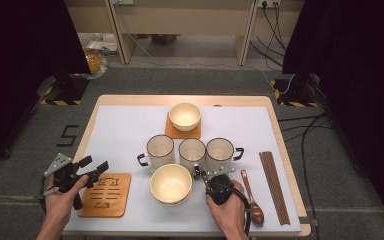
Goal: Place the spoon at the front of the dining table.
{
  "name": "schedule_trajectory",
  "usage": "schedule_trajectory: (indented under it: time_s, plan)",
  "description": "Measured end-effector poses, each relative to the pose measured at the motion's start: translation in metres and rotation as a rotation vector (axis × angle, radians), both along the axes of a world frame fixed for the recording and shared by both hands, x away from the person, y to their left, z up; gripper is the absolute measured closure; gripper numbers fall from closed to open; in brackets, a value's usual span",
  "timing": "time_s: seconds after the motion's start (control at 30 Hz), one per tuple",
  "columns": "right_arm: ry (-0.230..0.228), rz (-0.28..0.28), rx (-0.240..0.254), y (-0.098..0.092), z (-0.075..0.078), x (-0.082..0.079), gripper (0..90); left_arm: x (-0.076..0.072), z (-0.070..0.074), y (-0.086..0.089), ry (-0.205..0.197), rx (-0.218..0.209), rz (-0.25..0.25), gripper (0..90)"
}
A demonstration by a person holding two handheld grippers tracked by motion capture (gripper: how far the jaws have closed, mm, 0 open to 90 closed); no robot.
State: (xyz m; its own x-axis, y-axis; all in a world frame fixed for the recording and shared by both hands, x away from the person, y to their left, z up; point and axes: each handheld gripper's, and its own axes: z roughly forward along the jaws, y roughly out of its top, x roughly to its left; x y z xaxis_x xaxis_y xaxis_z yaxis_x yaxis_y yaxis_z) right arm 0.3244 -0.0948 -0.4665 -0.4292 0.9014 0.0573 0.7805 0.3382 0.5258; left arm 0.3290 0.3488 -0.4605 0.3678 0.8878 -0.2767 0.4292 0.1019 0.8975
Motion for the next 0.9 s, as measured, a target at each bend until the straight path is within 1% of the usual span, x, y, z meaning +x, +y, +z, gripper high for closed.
schedule_trajectory:
  time_s: [0.2, 0.43, 0.8, 0.9]
  plan:
    - [-0.012, 0.012, -0.031, 0.0024, -0.0018, 0.0002, 75.5, 0.0001, -0.0002, -0.0001, 0.001, 0.002, -0.001, 19.1]
    - [-0.020, 0.029, -0.052, 0.0054, -0.0033, -0.0006, 77.2, 0.0001, -0.0002, -0.0001, 0.002, 0.003, -0.002, 19.0]
    - [-0.011, 0.033, -0.039, 0.0038, -0.0032, 0.0008, 80.7, 0.0000, -0.0001, -0.0001, 0.001, 0.002, -0.002, 19.1]
    - [-0.003, 0.022, -0.020, 0.0022, -0.0033, 0.0014, 80.8, 0.0001, -0.0002, 0.0003, 0.001, 0.001, -0.001, 19.1]
